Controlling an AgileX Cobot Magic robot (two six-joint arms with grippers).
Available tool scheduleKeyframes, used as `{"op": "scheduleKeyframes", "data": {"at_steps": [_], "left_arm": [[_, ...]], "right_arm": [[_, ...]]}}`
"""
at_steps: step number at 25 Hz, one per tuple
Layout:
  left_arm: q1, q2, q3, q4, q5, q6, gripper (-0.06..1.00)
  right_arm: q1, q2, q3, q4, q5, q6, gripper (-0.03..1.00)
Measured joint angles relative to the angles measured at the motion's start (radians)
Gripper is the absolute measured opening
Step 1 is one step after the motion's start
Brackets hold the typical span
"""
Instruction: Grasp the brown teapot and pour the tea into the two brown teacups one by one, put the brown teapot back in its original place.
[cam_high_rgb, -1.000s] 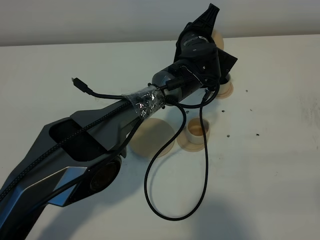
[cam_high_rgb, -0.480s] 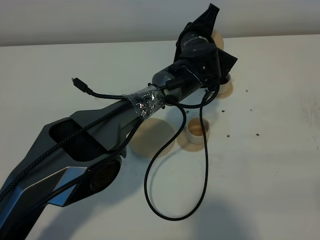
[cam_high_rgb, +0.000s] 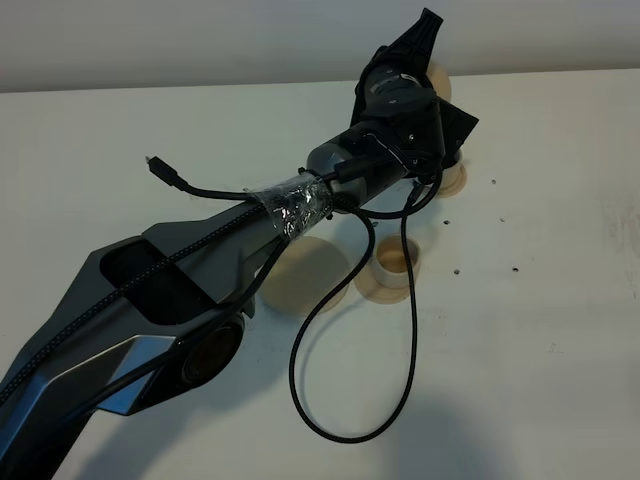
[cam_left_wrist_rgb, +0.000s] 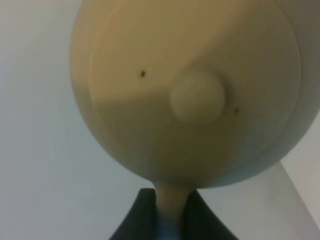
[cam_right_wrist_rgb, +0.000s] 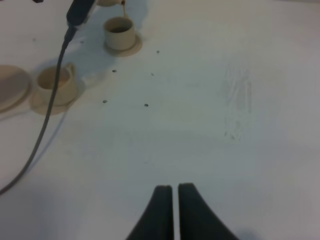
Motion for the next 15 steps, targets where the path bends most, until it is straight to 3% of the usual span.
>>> {"op": "scheduleKeyframes", "data": {"at_steps": [15], "left_arm": [[-0.001, 0.000, 0.000, -0.017, 0.009, 0.000, 0.08]], "right_arm": [[0.000, 0.000, 0.000, 0.000, 0.000, 0.000, 0.03]]}}
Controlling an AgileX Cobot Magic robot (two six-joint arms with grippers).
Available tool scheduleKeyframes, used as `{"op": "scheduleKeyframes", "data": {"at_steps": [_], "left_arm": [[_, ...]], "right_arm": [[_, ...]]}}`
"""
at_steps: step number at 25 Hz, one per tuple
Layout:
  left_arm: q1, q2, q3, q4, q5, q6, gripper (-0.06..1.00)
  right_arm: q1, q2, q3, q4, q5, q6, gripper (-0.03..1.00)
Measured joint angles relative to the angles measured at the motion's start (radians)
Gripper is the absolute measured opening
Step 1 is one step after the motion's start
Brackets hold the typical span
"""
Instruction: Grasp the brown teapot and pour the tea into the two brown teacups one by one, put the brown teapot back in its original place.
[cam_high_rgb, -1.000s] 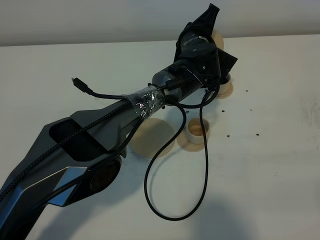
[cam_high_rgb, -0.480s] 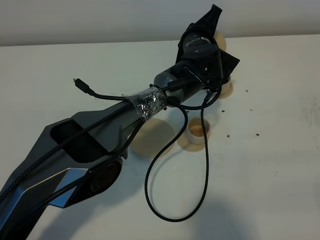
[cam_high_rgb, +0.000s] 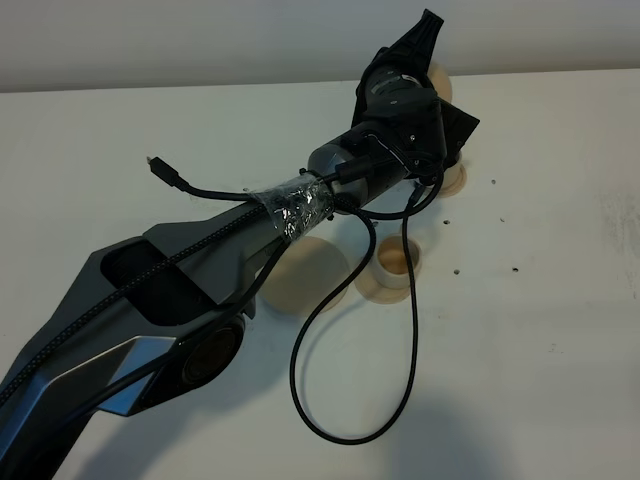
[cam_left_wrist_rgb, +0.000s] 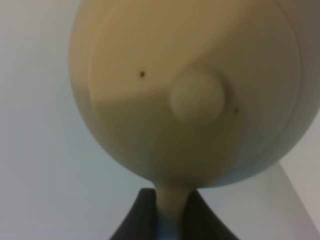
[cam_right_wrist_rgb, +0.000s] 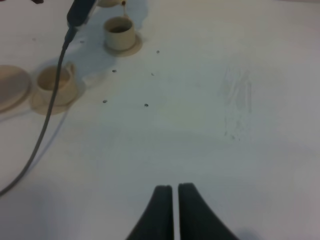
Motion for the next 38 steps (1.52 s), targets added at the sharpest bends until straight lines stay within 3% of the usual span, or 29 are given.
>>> {"op": "scheduleKeyframes", "data": {"at_steps": [11, 19, 24, 30, 38], "left_arm": [[0.000, 0.000, 0.000, -0.085, 0.051, 0.027, 0.08], [0.007, -0.042, 0.001, -0.141, 0.064, -0.006, 0.08], [0.024, -0.069, 0.001, -0.206, 0.138, -0.008, 0.08], [0.063, -0.096, 0.001, -0.365, 0.248, -0.008, 0.08], [0.147, -0.134, 0.000, -0.717, 0.324, -0.008, 0.08]], "right_arm": [[0.000, 0.000, 0.000, 0.000, 0.000, 0.000, 0.03], [0.000, 0.000, 0.000, 0.000, 0.000, 0.000, 0.03], [0.000, 0.000, 0.000, 0.000, 0.000, 0.000, 0.03], [0.000, 0.000, 0.000, 0.000, 0.000, 0.000, 0.03], [0.000, 0.000, 0.000, 0.000, 0.000, 0.000, 0.03]]}}
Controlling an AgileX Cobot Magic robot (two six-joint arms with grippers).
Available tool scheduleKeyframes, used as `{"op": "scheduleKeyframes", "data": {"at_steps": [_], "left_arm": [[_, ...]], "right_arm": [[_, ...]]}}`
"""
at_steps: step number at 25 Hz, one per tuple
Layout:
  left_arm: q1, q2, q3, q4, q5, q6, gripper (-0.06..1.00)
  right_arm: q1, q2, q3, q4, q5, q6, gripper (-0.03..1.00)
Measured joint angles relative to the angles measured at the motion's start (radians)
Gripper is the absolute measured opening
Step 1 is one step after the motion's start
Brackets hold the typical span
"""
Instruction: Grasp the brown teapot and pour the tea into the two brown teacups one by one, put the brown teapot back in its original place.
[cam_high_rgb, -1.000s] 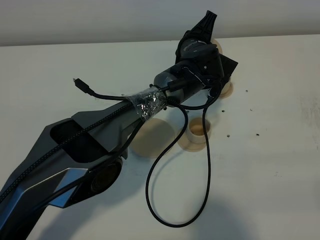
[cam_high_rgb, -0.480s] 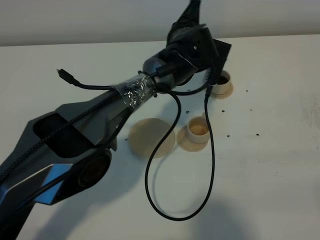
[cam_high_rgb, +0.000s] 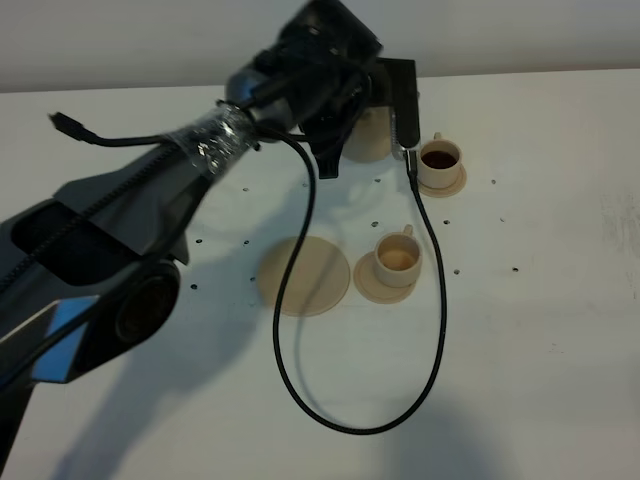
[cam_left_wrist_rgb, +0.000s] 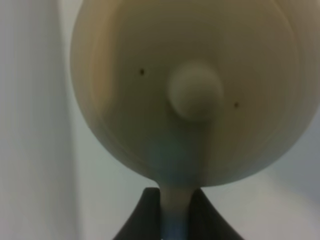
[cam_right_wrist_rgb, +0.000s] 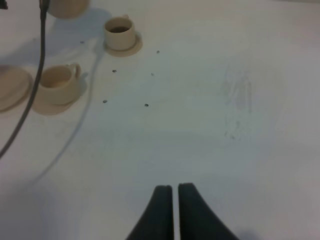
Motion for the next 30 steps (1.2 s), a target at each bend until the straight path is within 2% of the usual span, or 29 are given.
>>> {"op": "scheduleKeyframes", "data": {"at_steps": [4, 7, 21, 30], "left_arm": [[0.030, -0.005, 0.000, -0.133, 0.014, 0.000, 0.08], [0.042, -0.005, 0.000, -0.182, 0.029, 0.000, 0.08], [0.051, -0.011, 0.000, -0.195, 0.085, 0.000, 0.08], [0.046, -0.113, 0.000, -0.205, 0.154, 0.015, 0.08]], "right_arm": [[0.000, 0.000, 0.000, 0.000, 0.000, 0.000, 0.03], [0.000, 0.000, 0.000, 0.000, 0.000, 0.000, 0.03], [0.000, 0.000, 0.000, 0.000, 0.000, 0.000, 0.03], [0.000, 0.000, 0.000, 0.000, 0.000, 0.000, 0.03]]}}
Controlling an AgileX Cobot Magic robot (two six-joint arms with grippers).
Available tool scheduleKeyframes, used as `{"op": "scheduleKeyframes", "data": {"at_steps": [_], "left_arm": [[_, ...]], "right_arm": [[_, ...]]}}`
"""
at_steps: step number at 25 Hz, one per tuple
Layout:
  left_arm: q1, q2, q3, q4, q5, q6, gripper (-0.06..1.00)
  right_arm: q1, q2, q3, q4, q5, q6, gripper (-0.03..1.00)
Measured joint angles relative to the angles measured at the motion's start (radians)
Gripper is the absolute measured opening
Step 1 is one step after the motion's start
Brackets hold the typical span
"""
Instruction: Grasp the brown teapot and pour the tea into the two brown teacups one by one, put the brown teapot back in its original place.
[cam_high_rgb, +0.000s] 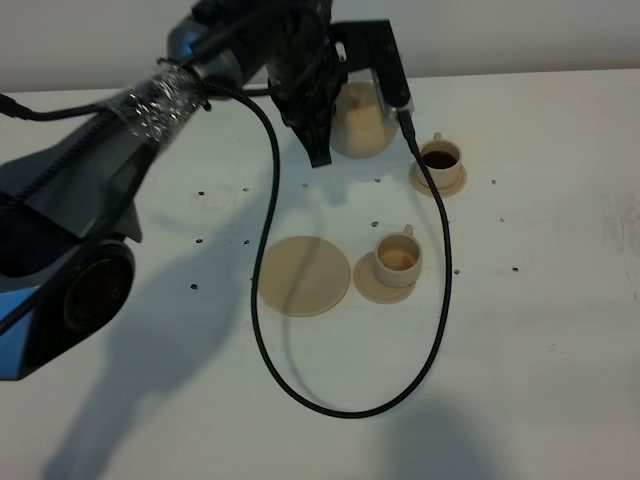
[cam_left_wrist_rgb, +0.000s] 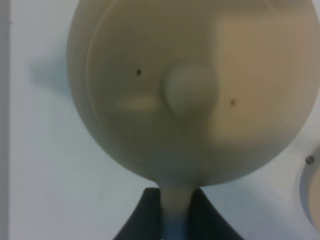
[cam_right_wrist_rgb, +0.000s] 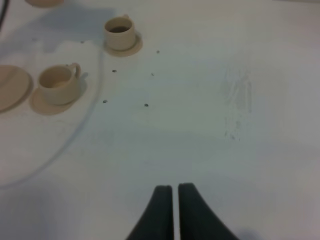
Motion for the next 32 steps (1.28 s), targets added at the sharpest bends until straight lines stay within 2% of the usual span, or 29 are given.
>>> {"op": "scheduleKeyframes", "data": {"at_steps": [12, 27, 32], "left_arm": [[-0.076, -0.023, 0.000, 0.010, 0.022, 0.028, 0.08], [-0.083, -0.023, 0.001, 0.011, 0.022, 0.085, 0.08], [-0.083, -0.023, 0.001, -0.033, 0.022, 0.101, 0.08]], "right_arm": [[0.000, 0.000, 0.000, 0.000, 0.000, 0.000, 0.03], [0.000, 0.000, 0.000, 0.000, 0.000, 0.000, 0.03], [0.000, 0.000, 0.000, 0.000, 0.000, 0.000, 0.03]]}}
